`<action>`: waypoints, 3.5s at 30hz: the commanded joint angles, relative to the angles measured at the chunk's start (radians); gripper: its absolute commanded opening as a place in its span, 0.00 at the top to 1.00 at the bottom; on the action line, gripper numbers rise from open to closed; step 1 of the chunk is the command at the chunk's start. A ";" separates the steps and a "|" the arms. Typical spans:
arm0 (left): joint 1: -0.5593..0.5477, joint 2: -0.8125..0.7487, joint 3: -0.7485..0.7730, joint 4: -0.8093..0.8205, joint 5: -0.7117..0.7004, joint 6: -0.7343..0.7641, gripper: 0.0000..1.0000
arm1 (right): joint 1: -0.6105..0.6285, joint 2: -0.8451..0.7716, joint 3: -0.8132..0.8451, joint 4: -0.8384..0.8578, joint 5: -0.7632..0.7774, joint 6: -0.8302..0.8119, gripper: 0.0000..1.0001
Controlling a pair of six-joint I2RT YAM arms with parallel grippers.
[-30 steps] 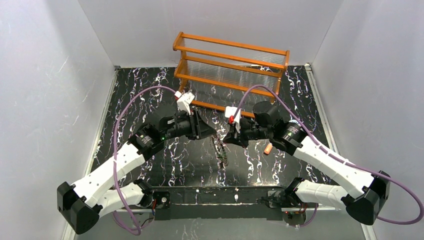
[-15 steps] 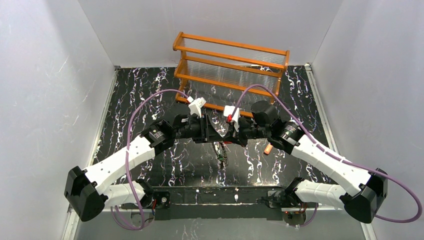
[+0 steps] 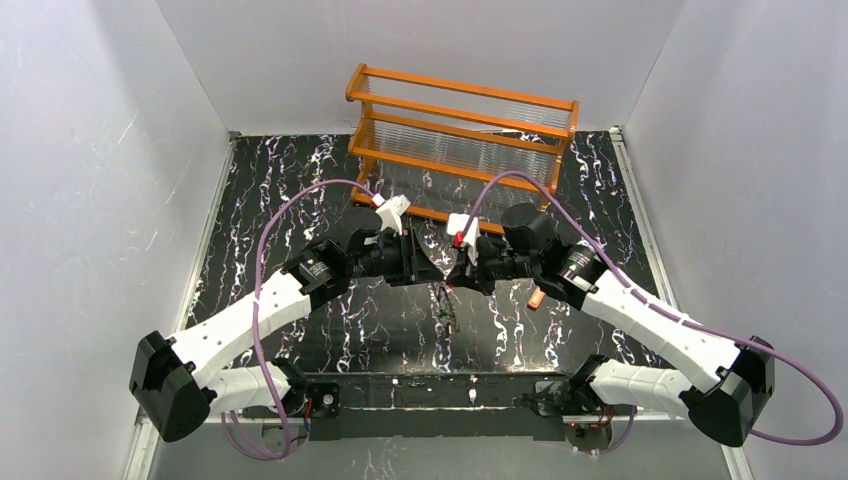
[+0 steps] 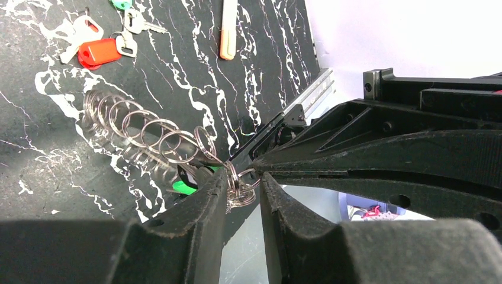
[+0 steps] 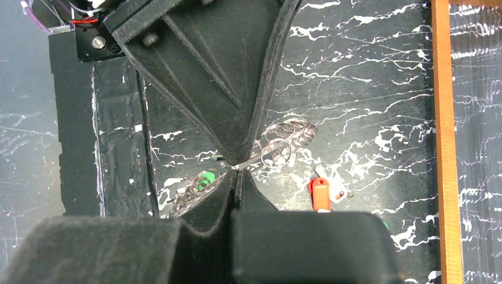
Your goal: Remove the keys from the keyring
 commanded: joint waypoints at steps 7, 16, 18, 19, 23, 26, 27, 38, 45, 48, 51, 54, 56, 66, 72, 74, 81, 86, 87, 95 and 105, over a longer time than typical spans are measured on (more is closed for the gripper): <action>-0.003 -0.010 0.014 -0.012 -0.024 -0.010 0.86 | 0.001 -0.032 -0.006 0.068 -0.024 -0.001 0.99; -0.004 0.014 -0.001 -0.018 -0.002 -0.021 0.87 | 0.000 -0.037 -0.005 0.072 -0.020 -0.001 0.99; -0.003 0.016 -0.003 -0.021 0.000 -0.022 0.85 | 0.001 -0.037 -0.005 0.073 -0.020 -0.001 0.99; -0.003 0.019 -0.004 -0.021 0.002 -0.021 0.84 | 0.000 -0.037 -0.006 0.074 -0.019 -0.001 0.99; -0.004 0.029 -0.003 -0.025 0.014 -0.004 0.90 | 0.001 -0.042 -0.010 0.082 -0.018 0.002 0.99; -0.003 0.032 0.022 -0.049 0.000 0.034 1.00 | 0.002 -0.051 -0.017 0.082 -0.010 0.001 0.99; -0.001 0.033 0.033 -0.062 -0.005 0.052 1.00 | 0.001 -0.055 -0.019 0.080 -0.008 -0.001 0.99; 0.088 0.047 0.115 -0.173 0.044 0.233 1.00 | 0.000 -0.114 -0.034 0.040 0.023 -0.019 0.99; 0.091 0.051 0.180 -0.212 0.073 0.316 1.00 | 0.001 -0.069 -0.016 -0.027 -0.051 -0.064 0.99; 0.092 0.048 0.223 -0.263 0.078 0.391 1.00 | 0.000 -0.078 -0.034 -0.013 0.012 -0.062 0.99; 0.092 0.034 0.252 -0.305 0.055 0.458 1.00 | 0.001 -0.087 -0.053 0.006 0.089 -0.050 0.99; 0.093 0.026 0.263 -0.310 0.064 0.510 1.00 | 0.000 -0.087 -0.064 0.027 0.130 -0.035 0.89; 0.092 0.023 0.264 -0.307 0.069 0.520 1.00 | 0.001 -0.077 -0.059 0.026 0.129 -0.028 0.84; 0.092 0.027 0.238 -0.264 0.057 0.473 1.00 | 0.001 -0.083 -0.058 0.220 0.022 0.157 0.49; 0.092 0.029 0.219 -0.237 0.063 0.437 1.00 | 0.002 -0.026 -0.036 0.322 -0.050 0.252 0.44; 0.091 0.028 0.215 -0.228 0.068 0.429 1.00 | 0.001 0.006 -0.021 0.326 -0.072 0.274 0.44; 0.092 0.025 0.207 -0.214 0.087 0.419 1.00 | 0.002 0.060 -0.042 0.405 -0.046 0.310 0.61; 0.093 0.017 0.202 -0.214 0.093 0.420 1.00 | 0.000 0.073 -0.055 0.428 -0.036 0.305 0.80; 0.092 0.016 0.199 -0.214 0.091 0.420 1.00 | 0.001 0.075 -0.055 0.429 -0.034 0.304 0.88; 0.092 0.007 0.189 -0.261 0.017 0.415 1.00 | -0.001 -0.001 -0.123 0.480 0.004 0.311 0.99; 0.091 -0.018 0.026 -0.059 0.137 0.221 1.00 | -0.003 -0.133 -0.341 0.917 0.114 0.471 0.99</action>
